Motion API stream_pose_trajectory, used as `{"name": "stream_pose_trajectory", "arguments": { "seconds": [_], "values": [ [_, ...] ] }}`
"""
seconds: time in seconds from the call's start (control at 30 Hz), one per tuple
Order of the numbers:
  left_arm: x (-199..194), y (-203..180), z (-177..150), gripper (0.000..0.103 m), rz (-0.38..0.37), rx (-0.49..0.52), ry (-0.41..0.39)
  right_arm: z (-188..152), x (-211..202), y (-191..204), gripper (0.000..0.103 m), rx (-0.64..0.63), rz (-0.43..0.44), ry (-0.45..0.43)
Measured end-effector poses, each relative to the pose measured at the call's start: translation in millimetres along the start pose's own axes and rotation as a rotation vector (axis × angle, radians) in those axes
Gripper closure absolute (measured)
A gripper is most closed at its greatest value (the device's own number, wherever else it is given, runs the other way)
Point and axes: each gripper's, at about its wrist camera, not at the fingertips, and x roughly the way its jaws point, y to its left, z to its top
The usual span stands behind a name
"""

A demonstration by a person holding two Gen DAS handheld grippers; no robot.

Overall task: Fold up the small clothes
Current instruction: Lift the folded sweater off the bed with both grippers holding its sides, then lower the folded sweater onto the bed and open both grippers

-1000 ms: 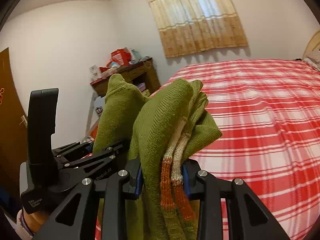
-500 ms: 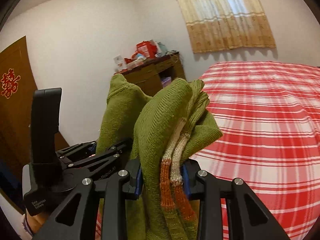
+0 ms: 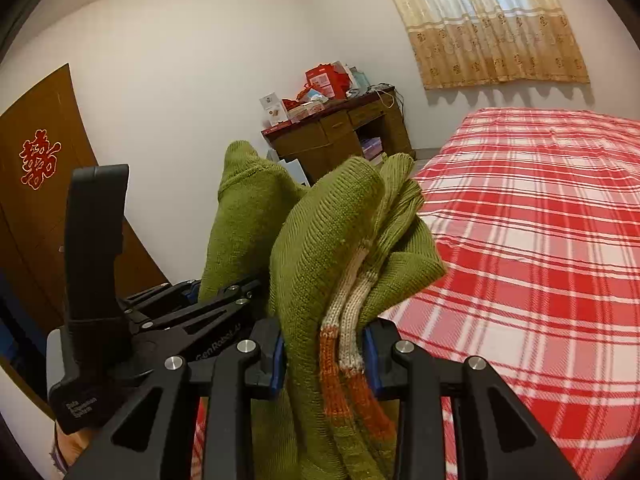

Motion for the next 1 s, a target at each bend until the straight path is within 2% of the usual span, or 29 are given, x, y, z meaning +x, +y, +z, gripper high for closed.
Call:
{"name": "stream_pose_trajectory", "arguments": {
  "seconds": [0.23, 0.43, 0.53, 0.6, 0.63, 0.77, 0.87, 0.97, 1.0],
  "values": [
    [37.2, -5.6, 7.7, 0.074, 0.025, 0.016, 0.008, 6.8, 35.1, -14.0, 0.072, -0.001, -0.025, 0.006],
    [75.1, -20.8, 9.6, 0.075, 0.022, 0.031, 0.009, 8.3, 67.7, -44.3, 0.073, -0.016, -0.112, 0.012],
    [91.3, -26.1, 7.3, 0.075, 0.047, 0.047, 0.025, 2.7, 82.2, -61.5, 0.073, -0.013, -0.161, 0.037],
    [96.5, -21.6, 3.9, 0.075, 0.055, 0.041, 0.055, -3.0, 90.1, -77.3, 0.073, 0.024, -0.178, 0.086],
    [101.1, -14.8, 1.7, 0.072, 0.047, 0.023, 0.077, -5.5, 93.0, -88.3, 0.073, 0.067, -0.160, 0.116],
    [111.6, -3.4, -3.0, 0.062, 0.024, -0.012, 0.120, -11.5, 94.1, -138.2, 0.054, 0.340, 0.009, 0.177],
    [111.8, -10.8, -5.0, 0.057, 0.042, 0.022, 0.118, -7.7, 91.8, -157.5, 0.051, 0.446, 0.088, 0.180],
    [112.3, -9.5, -6.7, 0.054, 0.033, -0.001, 0.114, 4.6, 97.9, -175.1, 0.037, 0.510, 0.095, 0.181],
    [112.8, -8.1, -6.4, 0.052, 0.029, -0.012, 0.113, 8.9, 103.6, -178.4, 0.037, 0.509, 0.081, 0.190]
  ]
}}
